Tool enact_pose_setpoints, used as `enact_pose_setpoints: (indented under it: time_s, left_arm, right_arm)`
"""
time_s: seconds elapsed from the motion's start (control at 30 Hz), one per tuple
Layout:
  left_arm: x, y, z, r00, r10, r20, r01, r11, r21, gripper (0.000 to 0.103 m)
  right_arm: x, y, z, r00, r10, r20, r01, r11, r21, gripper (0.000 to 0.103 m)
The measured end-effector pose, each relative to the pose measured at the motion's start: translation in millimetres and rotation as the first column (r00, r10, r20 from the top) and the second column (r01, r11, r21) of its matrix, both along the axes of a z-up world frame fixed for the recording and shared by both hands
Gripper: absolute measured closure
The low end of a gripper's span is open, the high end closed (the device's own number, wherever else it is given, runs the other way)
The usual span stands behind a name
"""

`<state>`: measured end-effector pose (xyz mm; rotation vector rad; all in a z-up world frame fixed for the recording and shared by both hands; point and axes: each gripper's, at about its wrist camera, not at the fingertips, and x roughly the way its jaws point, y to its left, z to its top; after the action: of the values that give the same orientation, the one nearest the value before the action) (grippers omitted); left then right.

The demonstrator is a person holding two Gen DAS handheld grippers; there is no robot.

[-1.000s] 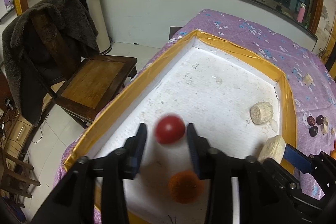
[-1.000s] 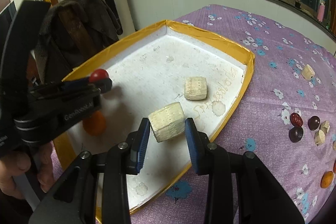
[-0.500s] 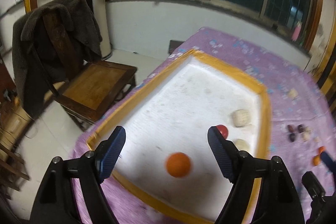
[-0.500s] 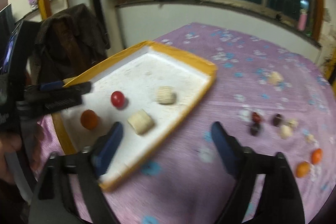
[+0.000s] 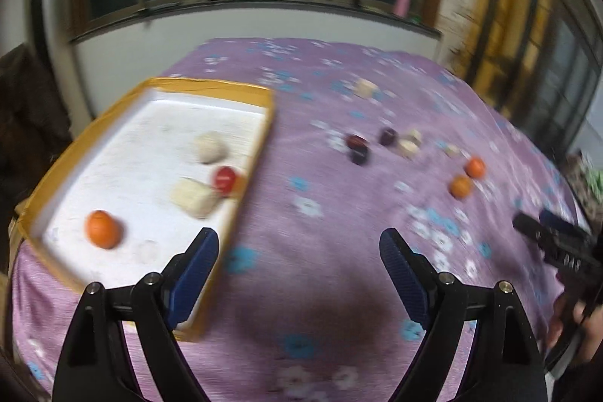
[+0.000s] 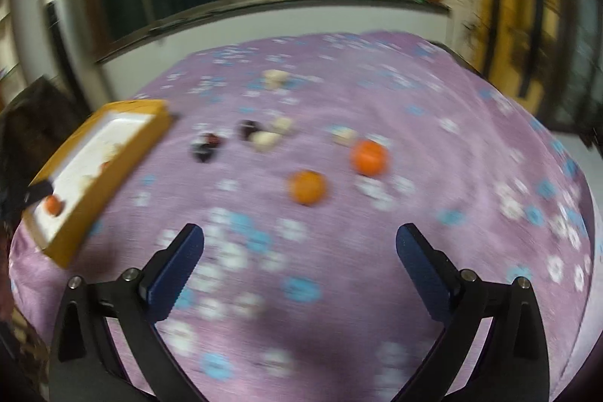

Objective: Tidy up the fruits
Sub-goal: 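Grasp an orange with the left tool while the right tool grasps another orange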

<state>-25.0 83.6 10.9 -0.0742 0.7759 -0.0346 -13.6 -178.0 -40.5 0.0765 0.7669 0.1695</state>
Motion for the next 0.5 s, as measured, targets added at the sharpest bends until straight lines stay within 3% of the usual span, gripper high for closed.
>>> enact_pose_setpoints:
  time_s: [0.23, 0.5]
  left_arm:
    - [11.3, -37.3, -11.1, 0.997, -0.074, -0.034, 0.074, 0.997, 0.015, 0.016]
    - [27.3, -76.3, -7.0, 0.99, -0.144, -0.003, 0.144, 0.988, 0.055, 0.016]
  right_arm:
    - [8.3, -19.0, -12.1, 1.0, 0.017, -0.026, -0.017, 1.0, -0.016, 0.001]
    - [69.6, -40.2, -10.2, 0.998, -0.053, -0.034, 0.051, 0.997, -0.055, 0.004]
